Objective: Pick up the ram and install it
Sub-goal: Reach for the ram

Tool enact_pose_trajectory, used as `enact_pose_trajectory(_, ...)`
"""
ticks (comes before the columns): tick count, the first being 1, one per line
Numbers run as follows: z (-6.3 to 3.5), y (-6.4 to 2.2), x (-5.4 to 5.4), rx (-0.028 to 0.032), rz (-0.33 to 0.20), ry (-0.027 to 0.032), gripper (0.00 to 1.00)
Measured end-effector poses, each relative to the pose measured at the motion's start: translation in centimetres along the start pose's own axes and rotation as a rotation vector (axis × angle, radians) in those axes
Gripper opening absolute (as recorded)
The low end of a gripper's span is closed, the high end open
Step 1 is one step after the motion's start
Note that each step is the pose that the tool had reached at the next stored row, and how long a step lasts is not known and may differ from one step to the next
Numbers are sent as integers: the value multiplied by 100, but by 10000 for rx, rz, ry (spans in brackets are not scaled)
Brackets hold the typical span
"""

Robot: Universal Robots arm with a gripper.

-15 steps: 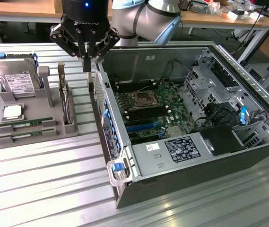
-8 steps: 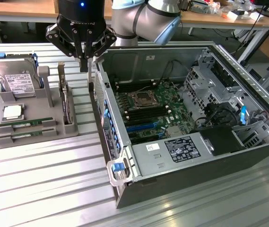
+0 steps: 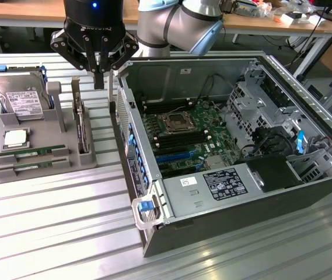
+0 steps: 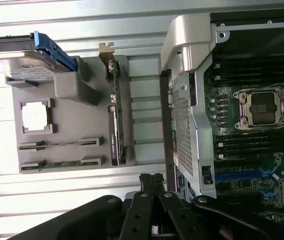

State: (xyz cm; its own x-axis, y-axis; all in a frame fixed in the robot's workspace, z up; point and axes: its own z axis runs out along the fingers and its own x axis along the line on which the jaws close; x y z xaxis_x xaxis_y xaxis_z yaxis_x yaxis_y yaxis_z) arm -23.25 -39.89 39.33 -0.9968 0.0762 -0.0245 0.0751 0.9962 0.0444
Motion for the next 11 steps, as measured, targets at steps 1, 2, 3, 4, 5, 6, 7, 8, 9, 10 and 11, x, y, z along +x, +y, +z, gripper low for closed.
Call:
enact_pose_trajectory(1,0,-1,12,0,0,0,11)
enact_pose_trajectory(2,-1,-2,24,0,0,0,11)
enact_pose_trajectory(3,-1,-2,35,0,0,0,11)
enact_pose_trajectory(4,-1,-3,40,-1,0,0,11)
enact_pose_trajectory(5,-2,-3,45,1,0,1,11)
enact_pose_trajectory(6,-1,-4,50,0,0,0,11)
enact_pose_trajectory(7,-1,-4,55,0,0,0,11)
enact_pose_trajectory(8,-2,-5,65,0,0,1,11)
enact_pose_trajectory(9,-2,-6,74,0,0,0,11)
enact_pose_trajectory(10,-3,-6,82,1,0,0,11)
enact_pose_trajectory(11,-3,-7,95,0,0,0,11)
